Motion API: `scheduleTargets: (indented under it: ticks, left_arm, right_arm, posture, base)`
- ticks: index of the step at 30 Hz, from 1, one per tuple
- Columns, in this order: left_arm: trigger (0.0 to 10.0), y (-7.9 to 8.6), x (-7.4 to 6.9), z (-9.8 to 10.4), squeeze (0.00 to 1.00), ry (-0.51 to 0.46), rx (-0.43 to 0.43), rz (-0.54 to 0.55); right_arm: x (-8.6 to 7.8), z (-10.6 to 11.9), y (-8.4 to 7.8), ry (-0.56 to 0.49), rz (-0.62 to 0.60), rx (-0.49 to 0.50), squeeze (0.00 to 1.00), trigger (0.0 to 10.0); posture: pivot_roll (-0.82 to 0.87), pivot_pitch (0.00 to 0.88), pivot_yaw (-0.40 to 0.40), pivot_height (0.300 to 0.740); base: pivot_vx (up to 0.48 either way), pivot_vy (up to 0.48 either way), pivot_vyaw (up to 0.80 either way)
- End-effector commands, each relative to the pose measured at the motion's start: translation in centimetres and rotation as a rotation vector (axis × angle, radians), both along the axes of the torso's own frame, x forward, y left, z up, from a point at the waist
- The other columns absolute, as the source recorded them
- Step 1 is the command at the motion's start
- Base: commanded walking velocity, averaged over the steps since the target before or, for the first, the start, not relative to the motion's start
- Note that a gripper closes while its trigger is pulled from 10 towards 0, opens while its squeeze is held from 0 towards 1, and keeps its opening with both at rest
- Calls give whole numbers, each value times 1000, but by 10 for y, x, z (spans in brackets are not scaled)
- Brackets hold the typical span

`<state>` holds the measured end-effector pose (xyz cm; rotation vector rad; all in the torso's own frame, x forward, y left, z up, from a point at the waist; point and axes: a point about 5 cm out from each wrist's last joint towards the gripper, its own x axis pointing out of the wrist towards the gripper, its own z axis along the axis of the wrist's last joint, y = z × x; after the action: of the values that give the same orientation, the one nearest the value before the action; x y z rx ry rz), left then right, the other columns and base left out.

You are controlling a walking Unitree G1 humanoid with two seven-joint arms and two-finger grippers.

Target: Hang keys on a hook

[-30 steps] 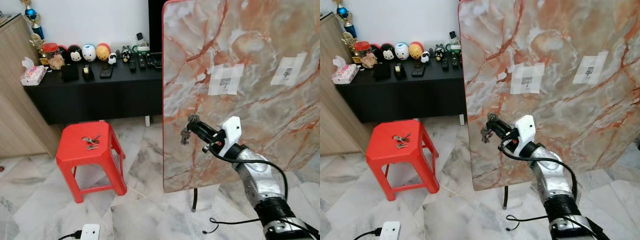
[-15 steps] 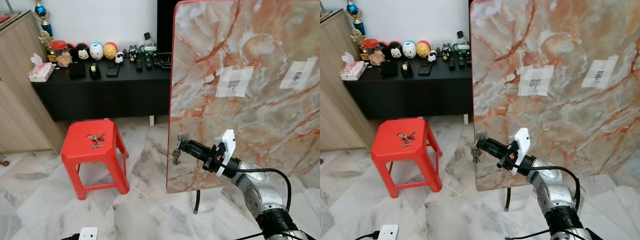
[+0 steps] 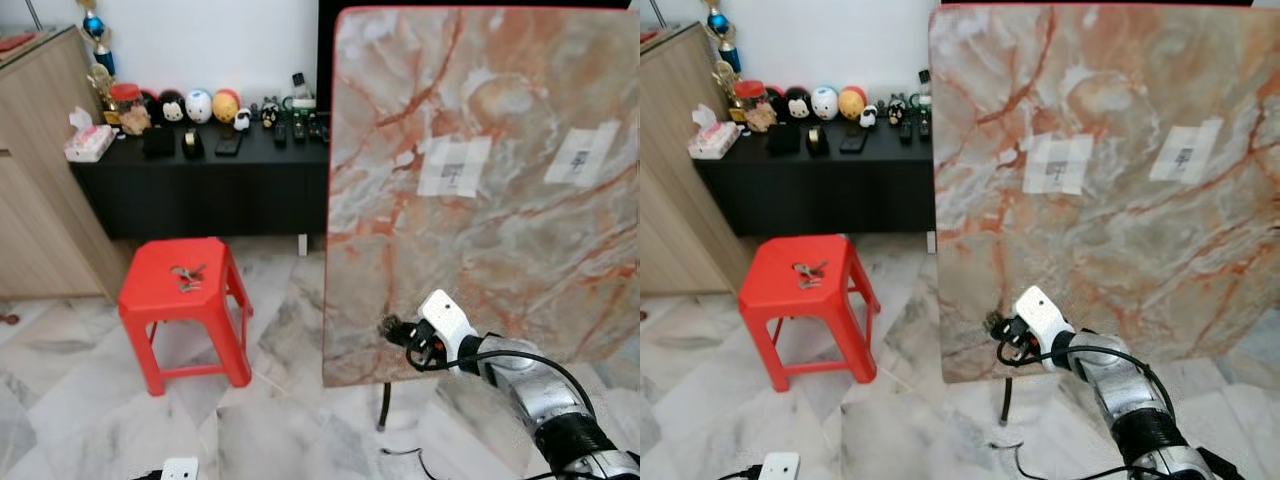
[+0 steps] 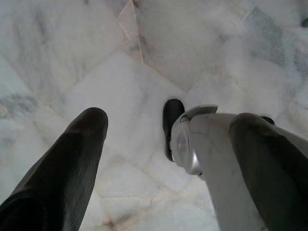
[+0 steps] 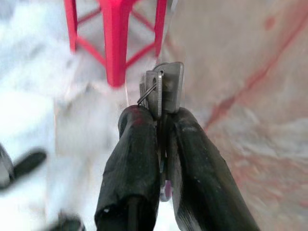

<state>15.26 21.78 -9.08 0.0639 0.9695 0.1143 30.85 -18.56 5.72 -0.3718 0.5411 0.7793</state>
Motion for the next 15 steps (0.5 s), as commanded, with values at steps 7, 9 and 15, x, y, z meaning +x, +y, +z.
scheduleTargets:
  ticks: [7, 9, 15]
  left_arm:
    - [10000, 4, -2, 0, 0, 6, 5, 1]
    - [10000, 4, -3, 0, 0, 7, 5, 0]
    - [10000, 4, -3, 0, 0, 8, 5, 0]
  right_arm:
    - [1, 18, 19, -23, 90, 217, 0, 10000]
    - [5, 24, 21, -36, 57, 277, 0, 10000]
    - [14, 33, 25, -85, -60, 455, 0, 10000]
  posture:
    - [90, 0, -38, 740]
    - [88, 0, -37, 740]
    - [96, 0, -40, 740]
  base:
    - [0, 0, 0]
    - [0, 0, 0]
    - [0, 0, 0]
